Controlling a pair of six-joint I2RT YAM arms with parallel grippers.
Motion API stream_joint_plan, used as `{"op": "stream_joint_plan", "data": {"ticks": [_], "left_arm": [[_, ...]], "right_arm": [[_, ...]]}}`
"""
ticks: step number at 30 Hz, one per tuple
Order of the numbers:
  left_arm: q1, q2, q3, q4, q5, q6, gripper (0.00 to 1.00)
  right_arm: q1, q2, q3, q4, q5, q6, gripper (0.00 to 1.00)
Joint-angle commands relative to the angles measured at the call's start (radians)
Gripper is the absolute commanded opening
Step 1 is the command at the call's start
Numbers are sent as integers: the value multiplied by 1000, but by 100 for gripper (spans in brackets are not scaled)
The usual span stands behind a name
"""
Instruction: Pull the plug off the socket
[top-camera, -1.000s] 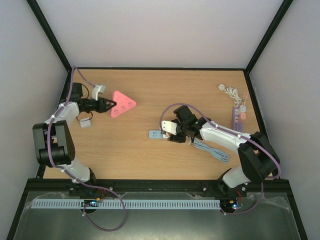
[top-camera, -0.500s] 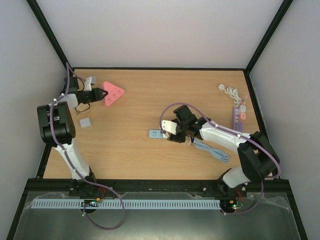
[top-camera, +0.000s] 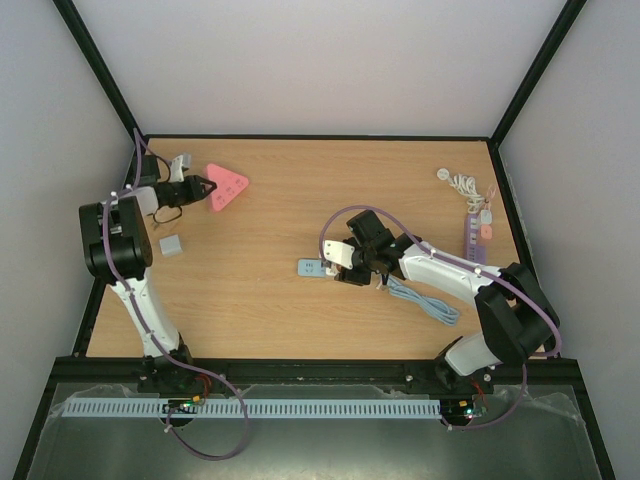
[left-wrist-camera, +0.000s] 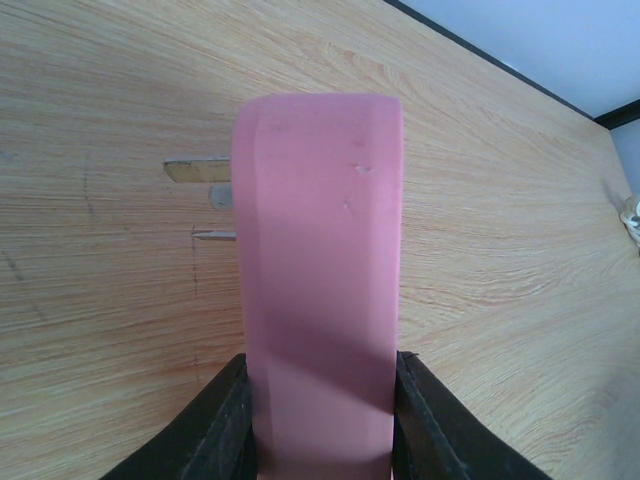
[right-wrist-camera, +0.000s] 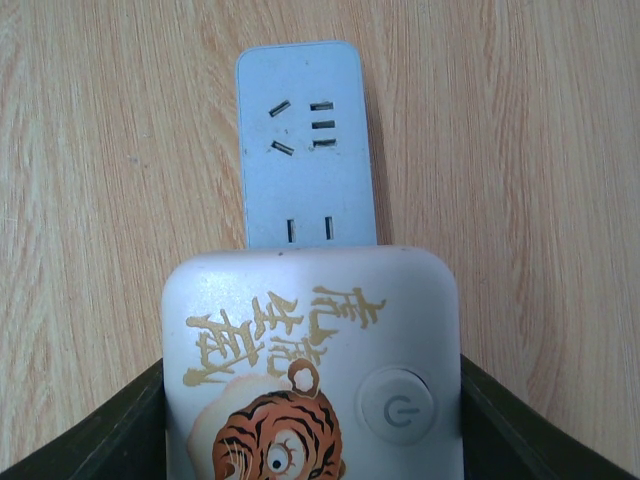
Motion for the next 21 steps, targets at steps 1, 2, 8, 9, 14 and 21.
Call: {"op": "stream_joint_plan", "data": {"ticks": [1, 2, 8, 9, 14, 21], "left_arm": [[7, 19, 20, -39, -40, 4, 28], [7, 16, 17, -41, -41, 6, 31], [10, -4, 7, -53, -61, 11, 50], [11, -6, 10, -59, -63, 14, 53], [14, -29, 15, -85, -85, 26, 68], [13, -140, -38, -90, -135, 67, 99]], "right_arm": [[8, 41, -14, -49, 2, 40, 16], [9, 41, -15, -47, 4, 41, 16], [9, 42, -11, -42, 0, 50, 16], [8, 42, -10, -42, 0, 51, 16], [8, 39, -10, -43, -5, 51, 16], [10, 52, 1, -41, -27, 67, 16]]}}
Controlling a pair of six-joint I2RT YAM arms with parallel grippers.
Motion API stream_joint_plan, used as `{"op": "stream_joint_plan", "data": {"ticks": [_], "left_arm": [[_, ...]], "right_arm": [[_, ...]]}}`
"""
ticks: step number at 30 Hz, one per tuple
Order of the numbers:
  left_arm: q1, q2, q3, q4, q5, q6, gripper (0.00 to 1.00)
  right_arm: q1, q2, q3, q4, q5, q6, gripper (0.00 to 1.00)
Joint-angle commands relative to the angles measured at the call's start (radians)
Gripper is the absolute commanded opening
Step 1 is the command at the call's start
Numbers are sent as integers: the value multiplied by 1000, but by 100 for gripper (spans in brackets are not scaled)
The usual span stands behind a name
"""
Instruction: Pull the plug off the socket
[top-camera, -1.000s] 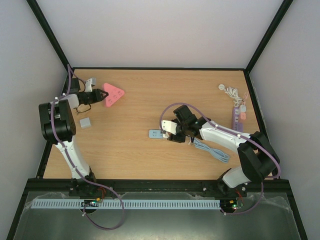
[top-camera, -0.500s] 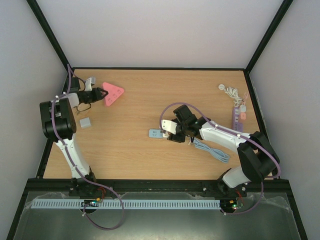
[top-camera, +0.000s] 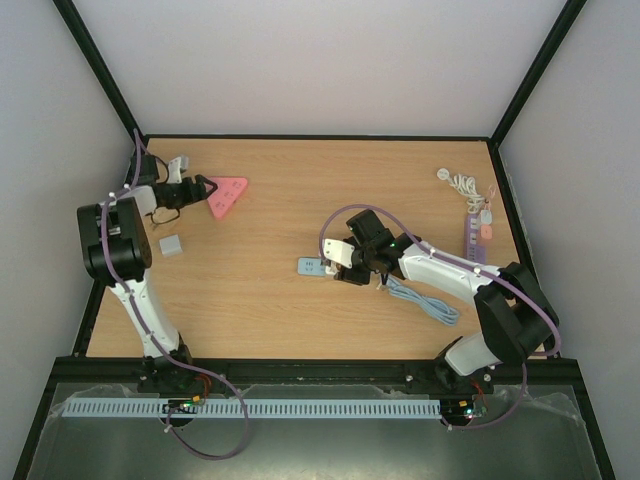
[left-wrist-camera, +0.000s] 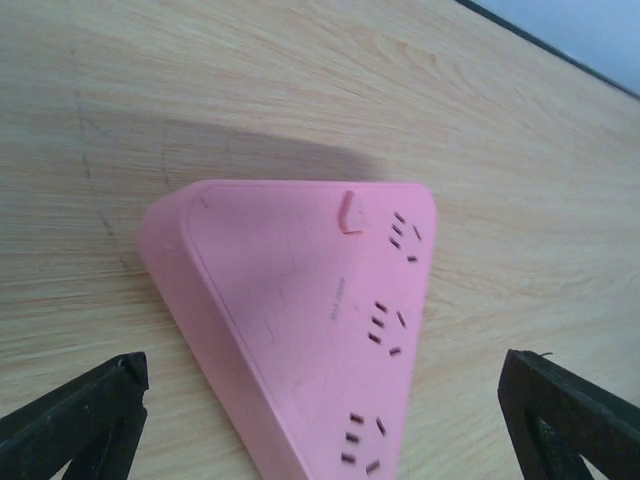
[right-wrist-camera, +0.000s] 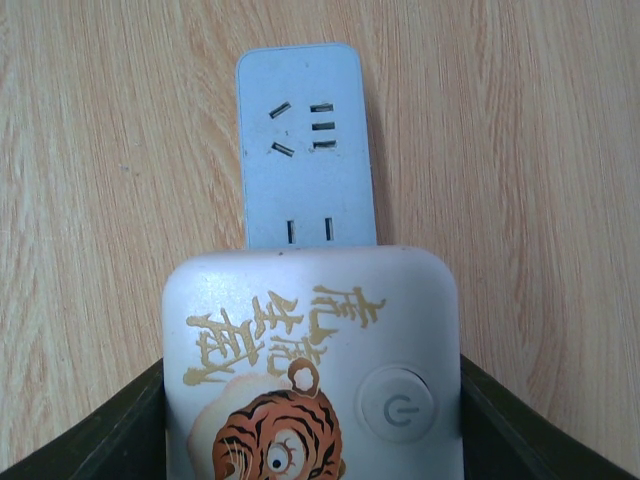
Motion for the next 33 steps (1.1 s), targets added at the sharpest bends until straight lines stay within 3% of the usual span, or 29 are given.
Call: {"op": "stream_joint_plan", "data": {"ticks": [1, 11, 24, 28, 33], "left_arm": [[8, -128, -43, -22, -39, 46, 100], [-13, -392, -183, -131, -33, 308, 100], [-9, -589, -235, -276, -90, 484, 100], [2, -694, -309, -257, -93, 535, 100], [-9, -783, -332, -354, -47, 646, 100]], "right_arm": [[11, 49, -2, -46, -41, 48, 16], [52, 78, 5, -14, -77, 88, 16], [195, 147, 41, 44, -56, 187, 19], [234, 155, 54, 51, -55, 211, 23], [237, 158, 93, 30, -95, 233, 32]]}}
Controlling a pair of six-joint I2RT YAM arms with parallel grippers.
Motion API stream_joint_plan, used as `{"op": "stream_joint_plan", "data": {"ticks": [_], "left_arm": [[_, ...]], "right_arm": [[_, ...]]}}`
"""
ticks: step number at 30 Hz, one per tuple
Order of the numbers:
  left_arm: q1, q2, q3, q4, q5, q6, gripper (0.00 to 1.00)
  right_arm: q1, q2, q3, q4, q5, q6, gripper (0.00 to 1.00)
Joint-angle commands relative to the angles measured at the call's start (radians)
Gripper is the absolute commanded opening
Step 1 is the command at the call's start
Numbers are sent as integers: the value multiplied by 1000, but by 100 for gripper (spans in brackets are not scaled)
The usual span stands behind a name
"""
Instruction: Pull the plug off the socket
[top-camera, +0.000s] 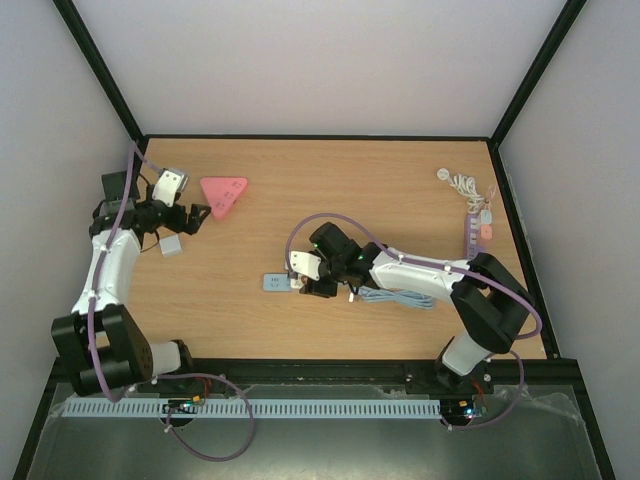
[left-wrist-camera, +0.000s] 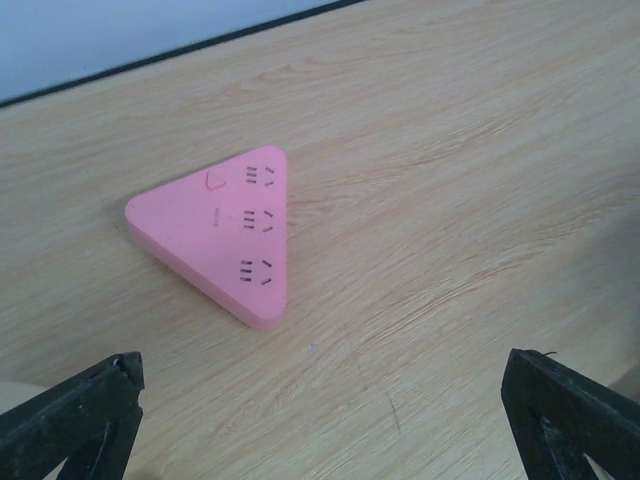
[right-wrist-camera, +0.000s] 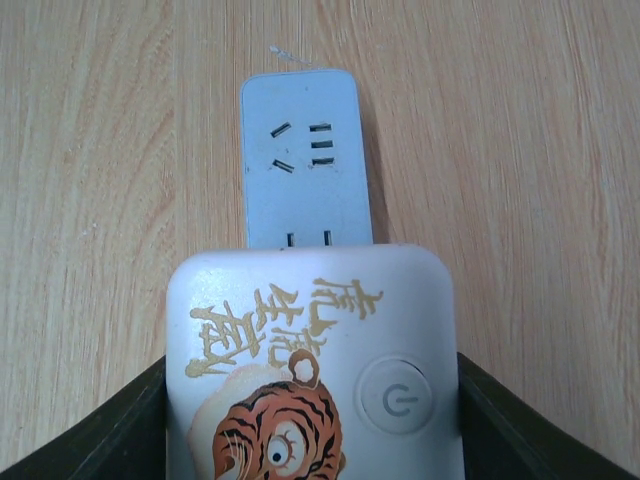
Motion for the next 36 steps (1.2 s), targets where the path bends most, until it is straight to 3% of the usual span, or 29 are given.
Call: {"op": "stream_joint_plan", "data": {"ticks": [1, 6, 11, 23, 36], "left_arm": [[-17, -62, 1, -113, 48, 135, 100], [-96, -65, 29, -243, 43, 206, 100], [-178, -95, 7, -237, 6, 200, 100], [-406, -176, -46, -307, -6, 299, 100], [-829, -52, -96, -158, -221, 239, 100]], "right_arm": [[18, 35, 19, -80, -81, 64, 37], [18, 14, 61, -109, -74, 70, 70], [16, -26, 83, -124, -63, 65, 85], [-169, -195, -96, -27, -223, -11, 89], [-278, -240, -242, 121, -346, 0, 89]]}}
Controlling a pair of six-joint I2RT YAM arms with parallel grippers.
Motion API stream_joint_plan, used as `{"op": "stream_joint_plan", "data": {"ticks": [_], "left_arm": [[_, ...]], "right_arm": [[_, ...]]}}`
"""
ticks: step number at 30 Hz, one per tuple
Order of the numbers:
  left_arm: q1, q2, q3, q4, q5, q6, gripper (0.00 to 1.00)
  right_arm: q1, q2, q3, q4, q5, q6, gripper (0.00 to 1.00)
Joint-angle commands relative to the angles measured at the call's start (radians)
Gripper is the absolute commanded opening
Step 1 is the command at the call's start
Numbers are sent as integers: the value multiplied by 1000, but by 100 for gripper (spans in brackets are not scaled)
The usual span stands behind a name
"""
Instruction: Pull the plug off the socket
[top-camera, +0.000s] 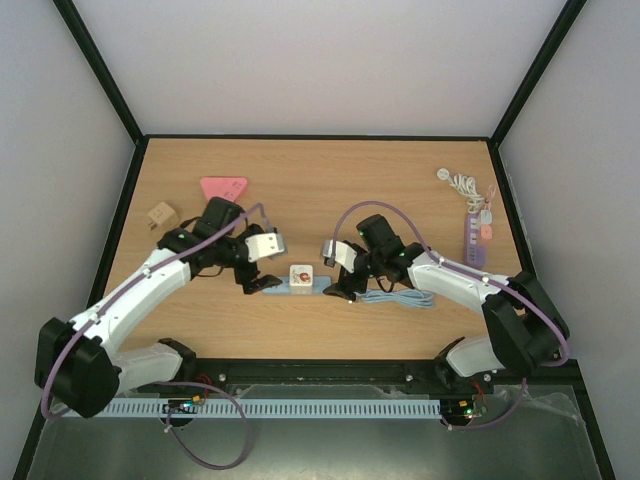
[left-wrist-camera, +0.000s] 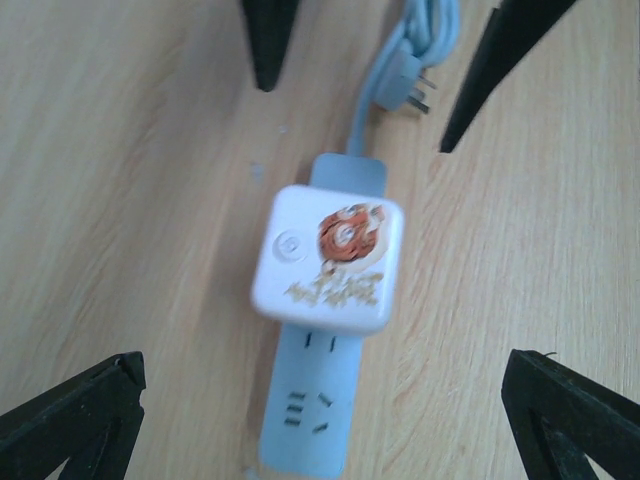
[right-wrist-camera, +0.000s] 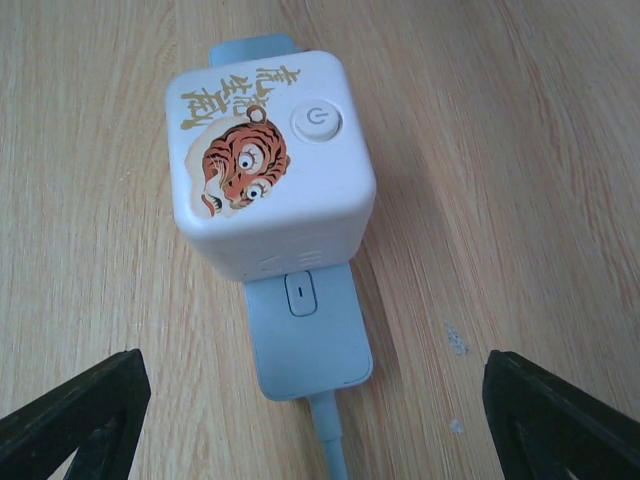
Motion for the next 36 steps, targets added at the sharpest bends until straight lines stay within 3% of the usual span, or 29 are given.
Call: {"op": "stream_joint_plan", "data": {"ticks": [1, 6, 14, 18, 22, 28, 32, 36], "left_arm": [[-93, 82, -13, 70, -88, -21, 100], [-162, 202, 26, 91, -91, 8, 99], [-172, 292, 43, 199, -96, 18, 96], [-183, 315, 42, 175, -69, 52, 87], [-184, 305, 24, 176, -68, 62, 70], [-184, 260, 19, 176, -57, 55, 52], [-184, 234, 35, 155, -42, 57, 44], [-184, 218, 54, 126, -26, 70, 42]], "right_arm": [[-16, -46, -53, 91, -62, 4, 90], [-16, -33, -94, 135, -92, 2, 90], [-17, -23, -143, 265, -128, 69, 90], [-16, 4, -135, 271, -139, 93, 88], [-16, 26, -131, 279, -132, 93, 86], [-17, 68, -122, 272, -130, 51, 85], [-16, 74, -122, 264, -134, 40, 86], [-16, 72, -121, 260, -135, 38, 86]]}}
